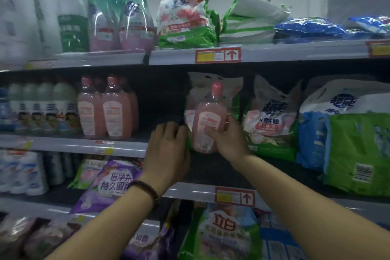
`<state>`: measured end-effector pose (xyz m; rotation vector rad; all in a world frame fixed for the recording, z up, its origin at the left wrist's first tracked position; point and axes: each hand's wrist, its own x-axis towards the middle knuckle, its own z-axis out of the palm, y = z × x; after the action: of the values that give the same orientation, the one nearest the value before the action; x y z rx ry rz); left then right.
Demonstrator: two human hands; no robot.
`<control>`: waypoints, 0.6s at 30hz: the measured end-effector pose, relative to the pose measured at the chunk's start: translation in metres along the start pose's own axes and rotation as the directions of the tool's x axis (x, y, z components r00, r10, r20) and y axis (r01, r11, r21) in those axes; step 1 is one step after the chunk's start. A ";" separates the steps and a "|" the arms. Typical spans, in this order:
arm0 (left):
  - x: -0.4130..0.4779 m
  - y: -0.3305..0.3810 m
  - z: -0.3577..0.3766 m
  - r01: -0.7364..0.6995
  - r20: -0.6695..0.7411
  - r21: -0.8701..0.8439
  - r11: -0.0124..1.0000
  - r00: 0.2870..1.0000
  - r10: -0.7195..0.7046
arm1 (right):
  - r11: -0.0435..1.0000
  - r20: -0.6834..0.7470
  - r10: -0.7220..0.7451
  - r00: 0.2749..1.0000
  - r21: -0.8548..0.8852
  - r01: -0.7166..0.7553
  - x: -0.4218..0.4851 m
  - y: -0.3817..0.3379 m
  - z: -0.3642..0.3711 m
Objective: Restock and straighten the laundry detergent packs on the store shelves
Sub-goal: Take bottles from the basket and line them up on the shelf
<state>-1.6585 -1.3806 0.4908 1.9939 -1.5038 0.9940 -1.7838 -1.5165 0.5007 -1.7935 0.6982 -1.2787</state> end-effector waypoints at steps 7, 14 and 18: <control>-0.029 -0.083 -0.019 0.171 0.167 0.130 0.977 0.967 -0.192 | 0.995 -0.023 0.074 0.997 0.064 -0.072 0.004 -0.036 0.076; -0.033 -0.109 -0.015 0.220 0.224 -0.086 0.972 0.955 -0.196 | 1.000 0.044 0.031 0.999 -0.001 -0.031 0.012 -0.058 0.130; -0.028 -0.113 -0.012 0.216 0.277 -0.049 0.975 0.941 -0.195 | 0.998 0.087 0.005 0.996 -0.063 0.001 0.016 -0.067 0.153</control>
<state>-1.5588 -1.3196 0.4848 2.2454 -1.4049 0.5859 -1.6359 -1.4493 0.5411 -1.8874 0.6986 -1.1813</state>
